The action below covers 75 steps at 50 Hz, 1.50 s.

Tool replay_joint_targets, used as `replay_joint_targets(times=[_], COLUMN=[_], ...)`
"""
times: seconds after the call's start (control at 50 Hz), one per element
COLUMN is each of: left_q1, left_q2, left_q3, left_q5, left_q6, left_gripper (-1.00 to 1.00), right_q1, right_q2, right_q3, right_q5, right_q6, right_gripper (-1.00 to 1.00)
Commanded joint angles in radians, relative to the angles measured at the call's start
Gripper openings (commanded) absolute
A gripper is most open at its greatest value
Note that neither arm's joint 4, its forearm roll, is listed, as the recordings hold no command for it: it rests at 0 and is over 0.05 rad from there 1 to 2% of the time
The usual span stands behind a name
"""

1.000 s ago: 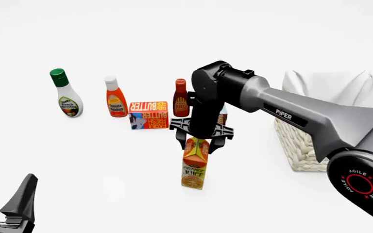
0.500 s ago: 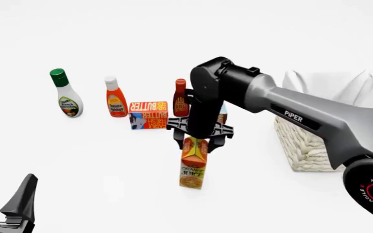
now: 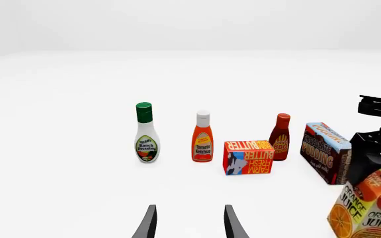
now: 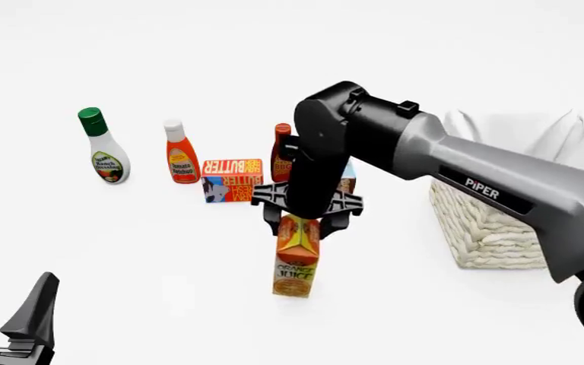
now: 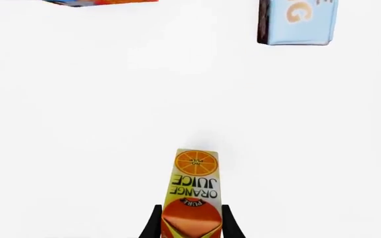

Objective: Pick the orange juice and place it in the basket.

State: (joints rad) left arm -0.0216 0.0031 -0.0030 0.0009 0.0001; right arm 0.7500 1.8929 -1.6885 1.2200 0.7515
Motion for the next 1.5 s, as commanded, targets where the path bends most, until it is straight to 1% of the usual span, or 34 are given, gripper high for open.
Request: replay_joint_targets(times=[0.02, 0.08, 0.12, 0.16, 0.2, 0.22, 0.26, 0.32, 0.38, 0.4, 0.42, 0.44, 0.48, 0.5, 0.54, 0.56, 0.6, 0.66, 0.76, 0.78, 0.86, 0.88, 0.9, 1.0, 1.06, 1.08, 1.1, 1.12, 1.14, 1.38, 1.4, 1.42, 1.44, 1.5], left_q1=[0.000, 0.000, 0.000, 0.000, 0.000, 0.000, 0.000, 0.000, 0.000, 0.000, 0.000, 0.000, 0.000, 0.000, 0.000, 0.000, 0.000, 0.000, 0.000, 0.000, 0.000, 0.000, 0.000, 0.000, 0.000, 0.000, 0.000, 0.000, 0.000, 0.000, 0.000, 0.000, 0.000, 0.000], left_q2=[0.000, 0.000, 0.000, 0.000, 0.000, 0.000, 0.000, 0.000, 0.000, 0.000, 0.000, 0.000, 0.000, 0.000, 0.000, 0.000, 0.000, 0.000, 0.000, 0.000, 0.000, 0.000, 0.000, 0.000, 0.000, 0.000, 0.000, 0.000, 0.000, 0.000, 0.000, 0.000, 0.000, 0.000], left_q3=[0.000, 0.000, 0.000, 0.000, 0.000, 0.000, 0.000, 0.000, 0.000, 0.000, 0.000, 0.000, 0.000, 0.000, 0.000, 0.000, 0.000, 0.000, 0.000, 0.000, 0.000, 0.000, 0.000, 0.000, 0.000, 0.000, 0.000, 0.000, 0.000, 0.000, 0.000, 0.000, 0.000, 0.000], left_q5=[0.000, 0.000, 0.000, 0.000, 0.000, 0.000, 0.000, 0.000, 0.000, 0.000, 0.000, 0.000, 0.000, 0.000, 0.000, 0.000, 0.000, 0.000, 0.000, 0.000, 0.000, 0.000, 0.000, 0.000, 0.000, 0.000, 0.000, 0.000, 0.000, 0.000, 0.000, 0.000, 0.000, 0.000], left_q6=[0.000, 0.000, 0.000, 0.000, 0.000, 0.000, 0.000, 0.000, 0.000, 0.000, 0.000, 0.000, 0.000, 0.000, 0.000, 0.000, 0.000, 0.000, 0.000, 0.000, 0.000, 0.000, 0.000, 0.000, 0.000, 0.000, 0.000, 0.000, 0.000, 0.000, 0.000, 0.000, 0.000, 0.000], left_gripper=[1.00, 1.00, 1.00, 1.00, 1.00, 1.00, 1.00, 1.00, 1.00, 1.00, 1.00, 1.00, 1.00, 1.00, 1.00, 1.00, 1.00, 1.00, 1.00, 1.00, 1.00, 1.00, 1.00, 1.00, 1.00, 1.00, 1.00, 1.00, 1.00, 1.00, 1.00, 1.00, 1.00, 1.00], right_q1=[0.002, 0.003, -0.008, -0.015, -0.035, -0.032, -0.040, -0.037, -0.044, -0.044, -0.044, -0.055, -0.055, -0.072, -0.068, -0.075, -0.068, -0.081, -0.088, -0.093, -0.089, -0.098, -0.094, -0.108, -0.112, -0.120, -0.122, -0.135, -0.138, -0.186, -0.194, -0.195, -0.204, -0.214], right_q2=[-0.025, -0.030, -0.038, -0.039, -0.041, -0.043, -0.048, -0.054, -0.065, -0.066, -0.066, -0.071, -0.073, -0.079, -0.082, -0.087, -0.092, -0.101, -0.113, -0.116, -0.124, -0.126, -0.129, -0.140, -0.147, -0.154, -0.157, -0.163, -0.166, -0.205, -0.208, -0.210, -0.215, -0.222], right_q3=[0.002, 0.002, 0.012, 0.021, 0.023, 0.022, 0.029, 0.032, 0.033, 0.028, 0.028, 0.031, 0.028, 0.034, 0.026, 0.032, 0.028, 0.024, 0.023, 0.016, 0.014, 0.009, 0.009, 0.002, 0.007, 0.004, 0.004, -0.002, 0.003, -0.009, -0.012, -0.012, -0.019, -0.029], right_q5=[0.000, 0.000, 0.000, 0.000, 0.000, 0.000, 0.000, 0.000, 0.000, 0.000, 0.000, 0.000, 0.000, 0.000, 0.000, 0.000, 0.000, 0.000, 0.000, 0.000, 0.000, 0.000, 0.000, 0.000, 0.000, 0.000, 0.000, 0.000, 0.000, 0.000, 0.000, 0.000, 0.000, 0.000], right_q6=[-0.033, -0.047, -0.067, -0.093, -0.135, -0.136, -0.159, -0.164, -0.198, -0.224, -0.224, -0.252, -0.257, -0.299, -0.299, -0.320, -0.315, -0.341, -0.357, -0.372, -0.370, -0.387, -0.379, -0.407, -0.408, -0.422, -0.424, -0.443, -0.441, -0.491, -0.505, -0.504, -0.517, -0.530], right_gripper=[-1.00, -1.00, -1.00, -1.00, -1.00, -1.00, -1.00, -1.00, -1.00, -1.00, -1.00, -1.00, -1.00, -1.00, -1.00, -1.00, -1.00, -1.00, -1.00, -1.00, -1.00, -1.00, -1.00, -1.00, -1.00, -1.00, -1.00, -1.00, -1.00, -1.00, -1.00, -1.00, -1.00, -1.00])
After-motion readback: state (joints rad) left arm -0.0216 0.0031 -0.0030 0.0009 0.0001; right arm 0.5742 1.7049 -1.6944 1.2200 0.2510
